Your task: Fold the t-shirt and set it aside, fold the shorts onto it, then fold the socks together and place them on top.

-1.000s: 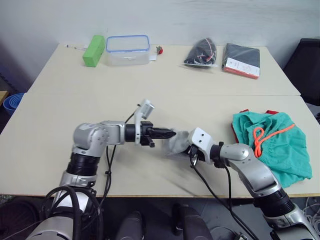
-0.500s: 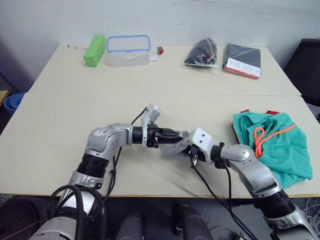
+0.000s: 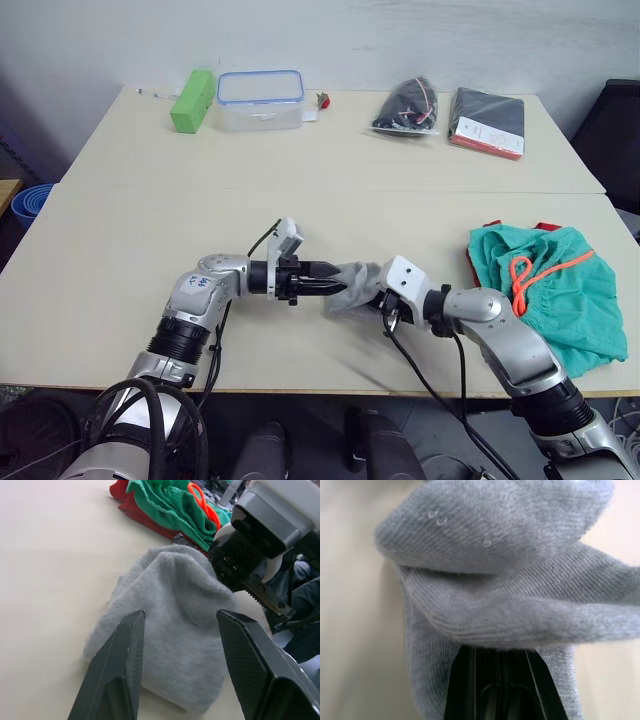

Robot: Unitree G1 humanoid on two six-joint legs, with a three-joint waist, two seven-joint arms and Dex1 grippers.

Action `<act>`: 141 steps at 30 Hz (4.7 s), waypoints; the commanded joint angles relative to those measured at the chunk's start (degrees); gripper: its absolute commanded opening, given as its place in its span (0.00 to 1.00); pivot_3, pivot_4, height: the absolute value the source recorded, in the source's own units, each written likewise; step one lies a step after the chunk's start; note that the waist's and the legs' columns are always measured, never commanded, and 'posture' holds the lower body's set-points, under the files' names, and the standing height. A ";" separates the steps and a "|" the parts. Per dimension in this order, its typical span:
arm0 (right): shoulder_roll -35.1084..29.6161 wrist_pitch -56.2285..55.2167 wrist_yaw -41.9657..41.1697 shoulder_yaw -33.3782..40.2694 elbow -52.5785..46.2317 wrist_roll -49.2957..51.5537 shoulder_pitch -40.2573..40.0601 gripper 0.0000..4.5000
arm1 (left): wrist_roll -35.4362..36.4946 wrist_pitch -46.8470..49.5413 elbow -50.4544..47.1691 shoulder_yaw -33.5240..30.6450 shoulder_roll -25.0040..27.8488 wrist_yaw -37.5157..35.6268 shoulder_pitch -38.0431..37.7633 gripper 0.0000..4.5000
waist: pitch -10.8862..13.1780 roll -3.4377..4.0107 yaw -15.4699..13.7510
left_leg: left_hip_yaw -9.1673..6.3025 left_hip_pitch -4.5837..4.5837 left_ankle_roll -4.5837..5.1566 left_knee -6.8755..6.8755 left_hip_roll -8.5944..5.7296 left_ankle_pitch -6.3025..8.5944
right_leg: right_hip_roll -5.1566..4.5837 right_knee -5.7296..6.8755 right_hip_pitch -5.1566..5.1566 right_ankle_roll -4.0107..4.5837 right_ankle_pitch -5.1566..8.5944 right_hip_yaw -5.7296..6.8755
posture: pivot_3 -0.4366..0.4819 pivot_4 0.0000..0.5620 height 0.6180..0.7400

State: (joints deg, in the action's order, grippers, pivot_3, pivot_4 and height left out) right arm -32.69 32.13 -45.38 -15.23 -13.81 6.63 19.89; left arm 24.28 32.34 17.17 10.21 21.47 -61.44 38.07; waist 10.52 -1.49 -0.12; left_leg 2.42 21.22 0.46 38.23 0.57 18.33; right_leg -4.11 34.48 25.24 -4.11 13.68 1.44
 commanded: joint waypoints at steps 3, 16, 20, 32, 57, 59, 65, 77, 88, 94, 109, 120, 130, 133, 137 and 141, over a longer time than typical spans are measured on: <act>-1.24 1.58 -0.13 -0.06 0.59 -0.66 -0.87 0.00 | -2.36 -4.65 2.43 -0.06 -0.90 -1.25 2.50 0.26 | 0.00 0.00 -0.02 | 0.00 0.00 0.01 0.00 0.00 0.00 | 0.00 0.01 0.00 -0.01 -0.01 0.01 | 0.48 0.27 1.00; -4.28 8.50 1.11 6.98 -10.91 3.59 -6.96 0.00 | -14.17 -13.42 8.23 6.80 -4.58 0.37 4.81 0.01 | 0.00 0.00 -1.26 | 0.00 0.05 0.08 0.01 -0.05 0.02 | 0.04 -0.06 0.00 -0.05 -0.03 0.02 | 0.48 0.27 1.00; -6.36 12.09 1.56 11.29 -15.85 5.98 -10.32 0.00 | -16.48 -15.53 10.70 7.18 -5.78 1.73 5.72 0.01 | 0.00 0.00 -1.39 | 0.00 0.08 0.13 0.04 -0.08 0.02 | 0.04 -0.08 0.00 -0.08 -0.04 0.10 | 0.48 0.27 1.00; -3.63 25.73 5.38 20.12 -22.94 19.81 3.22 0.00 | -19.96 -18.25 9.90 7.90 -6.76 2.03 5.46 0.01 | 0.01 0.02 -1.20 | 0.00 0.03 0.22 0.08 0.04 -0.01 | -0.03 -0.13 -0.07 -0.15 -0.09 0.56 | 0.48 0.27 1.00; -6.02 3.17 9.04 7.63 -5.28 3.24 -9.24 0.00 | -20.88 -18.40 6.66 7.88 -5.63 1.39 3.96 0.01 | -0.01 0.04 -1.64 | -0.43 0.00 0.67 0.10 -0.54 -0.07 | -0.59 -0.68 -0.73 -0.46 -0.26 1.03 | 0.48 0.27 1.00; -4.31 5.43 9.79 10.71 -6.35 5.81 -9.67 0.00 | -21.00 -18.66 7.02 8.04 -5.93 1.43 4.22 0.01 | -0.01 0.04 -1.56 | -0.42 0.01 0.68 0.10 -0.54 -0.07 | -0.67 -0.71 -0.73 -0.51 -0.29 1.00 | 0.48 0.27 1.00; -1.66 11.11 9.84 17.10 -10.17 12.89 -9.92 0.00 | -20.22 -18.59 6.33 7.52 -6.13 1.11 5.58 0.01 | -0.01 0.05 -1.45 | -0.43 0.03 0.68 0.08 -0.53 -0.07 | -0.92 -0.70 -0.70 -0.51 -0.29 1.04 | 0.48 0.27 1.00; 0.29 14.00 11.50 11.56 -10.90 14.26 -1.65 0.00 | -18.46 -14.30 1.46 6.76 -7.09 1.27 7.86 0.01 | 0.10 0.22 -1.20 | -0.41 0.14 0.67 -0.02 -0.48 -0.07 | -0.65 -0.69 -0.53 -0.48 -0.27 1.04 | 0.48 0.27 1.00; 2.66 10.97 16.29 6.84 -2.08 5.87 -1.31 0.00 | -24.97 -24.51 17.33 9.15 -11.22 7.24 10.02 0.01 | 0.09 0.21 -1.32 | -0.40 0.05 0.71 0.07 -0.57 -0.09 | -0.54 -0.68 -0.67 -0.53 -0.30 1.04 | 0.48 0.27 1.00; 10.11 20.78 20.49 17.96 -3.10 14.10 -2.72 0.00 | -25.14 -26.30 19.06 8.89 -11.48 7.12 9.72 0.01 | 0.09 0.21 -1.35 | -0.41 0.02 0.73 0.07 -0.54 -0.10 | -0.81 -0.65 -0.68 -0.56 -0.32 1.00 | 0.48 0.27 1.00; 4.74 42.71 17.29 43.32 -15.72 40.13 -6.81 0.00 | -21.96 -25.46 11.00 7.19 -9.95 4.21 7.33 0.01 | 0.15 0.34 -1.17 | -0.45 0.12 0.80 -0.05 -0.68 -0.12 | -1.19 -0.67 -0.59 -0.60 -0.34 1.13 | 0.48 0.27 1.00; 6.83 58.15 19.47 46.75 -6.74 50.83 -6.51 0.61 | -22.59 -25.23 8.01 8.18 -10.52 4.21 7.27 0.00 | 0.16 0.35 -1.10 | -0.50 0.20 0.85 -0.05 -0.69 -0.14 | -1.19 -0.78 -0.59 -0.63 -0.34 1.17 | 0.48 0.27 1.00; 17.59 60.16 29.00 50.77 14.19 45.82 5.37 0.99 | -24.60 -26.75 8.23 10.06 -9.99 3.90 7.63 0.00 | 0.17 0.38 -0.74 | -0.45 0.19 0.89 -0.04 -0.75 -0.16 | -1.25 -0.73 -0.58 -0.69 -0.38 1.10 | 0.48 0.27 1.00; 18.82 59.06 29.03 48.08 17.37 44.65 7.39 0.99 | -24.85 -26.86 8.37 10.13 -10.18 4.05 7.66 0.00 | 0.16 0.38 -0.15 | -0.43 0.10 0.91 -0.04 -0.75 -0.18 | -1.26 -0.69 -0.62 -0.72 -0.40 1.06 | 0.48 0.27 1.00; 20.38 56.85 28.81 44.32 20.07 43.34 9.44 0.99 | -25.03 -26.74 8.45 10.00 -10.26 4.30 7.84 0.00 | 0.14 0.38 0.80 | -0.43 0.04 0.91 -0.10 -0.72 -0.18 | -1.23 -0.66 -0.64 -0.72 -0.40 0.88 | 0.48 0.27 1.00; 20.84 54.60 28.85 42.25 21.86 42.22 10.17 0.85 | -25.01 -26.31 7.80 9.66 -9.86 4.67 7.57 0.00 | 0.12 0.37 1.67 | -0.44 0.00 0.91 -0.12 -0.68 -0.18 | -1.19 -0.62 -0.64 -0.72 -0.40 0.76 | 0.48 0.27 1.00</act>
State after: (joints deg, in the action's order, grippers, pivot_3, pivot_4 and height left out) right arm -12.63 86.95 -18.23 29.45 5.53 51.54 31.29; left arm -0.52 6.24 27.25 20.15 11.59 -57.03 44.89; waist 10.64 -1.12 1.55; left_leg 1.98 21.22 1.37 38.11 -0.11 18.15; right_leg -5.30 33.87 24.60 -4.83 13.28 2.15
